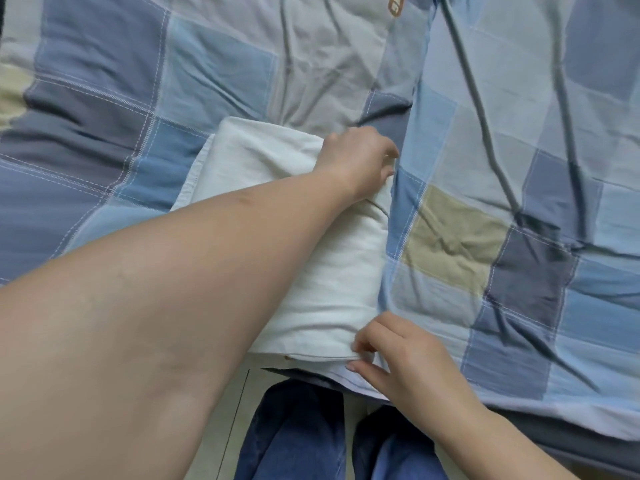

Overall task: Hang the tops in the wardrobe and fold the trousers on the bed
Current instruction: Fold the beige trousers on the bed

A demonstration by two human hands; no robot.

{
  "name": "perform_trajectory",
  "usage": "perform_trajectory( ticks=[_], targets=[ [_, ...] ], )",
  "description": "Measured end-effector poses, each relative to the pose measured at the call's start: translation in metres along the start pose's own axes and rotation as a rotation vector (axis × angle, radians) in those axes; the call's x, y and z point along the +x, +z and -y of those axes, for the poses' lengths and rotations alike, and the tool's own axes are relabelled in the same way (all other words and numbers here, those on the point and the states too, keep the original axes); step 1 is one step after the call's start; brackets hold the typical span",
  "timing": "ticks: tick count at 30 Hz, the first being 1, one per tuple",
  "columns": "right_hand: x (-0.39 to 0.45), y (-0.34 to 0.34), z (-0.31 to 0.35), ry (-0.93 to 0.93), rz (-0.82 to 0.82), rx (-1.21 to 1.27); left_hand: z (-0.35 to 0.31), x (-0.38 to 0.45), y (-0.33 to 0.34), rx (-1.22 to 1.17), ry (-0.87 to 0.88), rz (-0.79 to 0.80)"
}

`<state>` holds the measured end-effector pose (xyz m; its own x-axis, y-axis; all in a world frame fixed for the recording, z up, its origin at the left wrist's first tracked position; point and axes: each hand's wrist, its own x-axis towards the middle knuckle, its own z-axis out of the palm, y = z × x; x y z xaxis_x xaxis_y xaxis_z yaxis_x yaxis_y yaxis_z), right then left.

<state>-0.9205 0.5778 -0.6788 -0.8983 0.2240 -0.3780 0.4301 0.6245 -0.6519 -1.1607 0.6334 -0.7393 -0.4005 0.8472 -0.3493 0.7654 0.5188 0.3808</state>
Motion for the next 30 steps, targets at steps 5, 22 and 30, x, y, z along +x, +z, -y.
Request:
perform_trajectory(
  ticks=[5, 22, 30],
  targets=[
    [-0.003, 0.000, 0.002, -0.063, -0.052, 0.011, -0.013, 0.016, 0.001, 0.093, -0.107, -0.035],
    [0.078, -0.003, -0.011, 0.146, -0.221, -0.049, 0.040, -0.092, -0.006, -0.002, 0.097, -0.119],
    [0.119, 0.030, -0.039, 0.223, -0.026, -0.334, 0.133, -0.144, 0.009, 0.356, -0.266, 0.196]
  ],
)
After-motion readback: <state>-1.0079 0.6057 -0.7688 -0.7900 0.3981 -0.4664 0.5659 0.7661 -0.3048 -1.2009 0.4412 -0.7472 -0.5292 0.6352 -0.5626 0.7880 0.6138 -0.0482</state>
